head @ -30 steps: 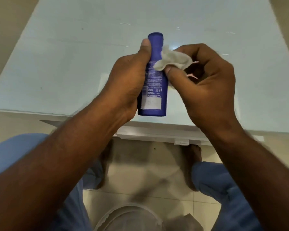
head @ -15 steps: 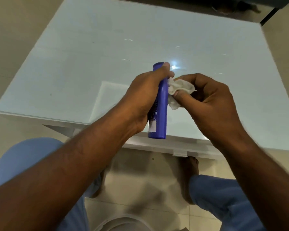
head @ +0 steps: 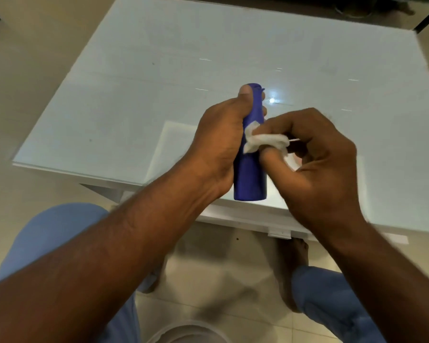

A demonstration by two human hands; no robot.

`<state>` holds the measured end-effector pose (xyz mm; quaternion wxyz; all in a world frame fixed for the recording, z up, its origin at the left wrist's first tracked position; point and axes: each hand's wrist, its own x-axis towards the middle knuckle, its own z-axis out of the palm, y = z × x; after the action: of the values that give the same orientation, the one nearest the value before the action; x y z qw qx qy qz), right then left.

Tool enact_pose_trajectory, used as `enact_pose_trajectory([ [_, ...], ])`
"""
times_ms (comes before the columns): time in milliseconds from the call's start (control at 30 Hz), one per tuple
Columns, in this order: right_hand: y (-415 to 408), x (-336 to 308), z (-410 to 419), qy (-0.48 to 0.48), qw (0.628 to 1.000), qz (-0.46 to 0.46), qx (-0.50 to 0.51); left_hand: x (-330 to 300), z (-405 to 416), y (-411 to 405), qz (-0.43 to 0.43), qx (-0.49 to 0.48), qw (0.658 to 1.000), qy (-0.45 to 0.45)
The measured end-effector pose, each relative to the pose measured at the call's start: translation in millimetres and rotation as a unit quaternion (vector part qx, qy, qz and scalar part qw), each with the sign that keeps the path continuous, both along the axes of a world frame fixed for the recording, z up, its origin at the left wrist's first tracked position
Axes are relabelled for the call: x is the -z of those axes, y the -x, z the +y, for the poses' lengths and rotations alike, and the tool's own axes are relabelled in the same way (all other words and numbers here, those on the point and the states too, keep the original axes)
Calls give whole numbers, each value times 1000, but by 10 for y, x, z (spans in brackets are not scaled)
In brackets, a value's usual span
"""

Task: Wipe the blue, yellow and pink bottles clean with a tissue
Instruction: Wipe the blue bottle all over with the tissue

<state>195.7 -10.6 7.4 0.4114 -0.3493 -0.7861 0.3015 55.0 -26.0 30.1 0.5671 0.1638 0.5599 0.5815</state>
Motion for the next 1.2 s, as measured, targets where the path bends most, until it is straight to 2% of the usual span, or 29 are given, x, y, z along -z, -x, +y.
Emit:
enact_pose_trajectory([
  [67,-22,-6,5,-39,998,-37,-39,-4,16,35,-14,-11,1000,1],
  [200,-122,-3,183,53,997,57,18,25,-37,-35,10,31,999,-1],
  [267,-118,-7,183,60,996,60,29,32,-59,-71,4,32,999,-6],
  [333,-93,-1,85,32,999,24,-12,23,-46,-49,-20,9,1000,-12],
  [400,-51,9,-44,9,996,-37,-78,8,-13,24,-9,-24,1000,-14],
  [467,-44,17,-61,37,991,-54,-120,-1,6,76,18,-35,999,-16],
  [667,-80,-2,154,77,994,68,32,11,-58,-4,-2,42,999,-33],
  [767,-64,3,54,48,998,16,-24,-3,-36,42,-13,16,999,-46],
  [867,-40,22,-36,11,996,-45,-77,-12,-11,154,16,-4,999,-47],
  [1000,-44,-37,112,33,996,73,46,-5,-94,65,59,83,993,-52],
  [1067,-53,-67,160,33,992,96,73,7,-125,-15,85,106,990,-45],
  [1200,-48,-19,36,5,1000,-2,-3,27,-62,44,-1,33,999,-35],
])
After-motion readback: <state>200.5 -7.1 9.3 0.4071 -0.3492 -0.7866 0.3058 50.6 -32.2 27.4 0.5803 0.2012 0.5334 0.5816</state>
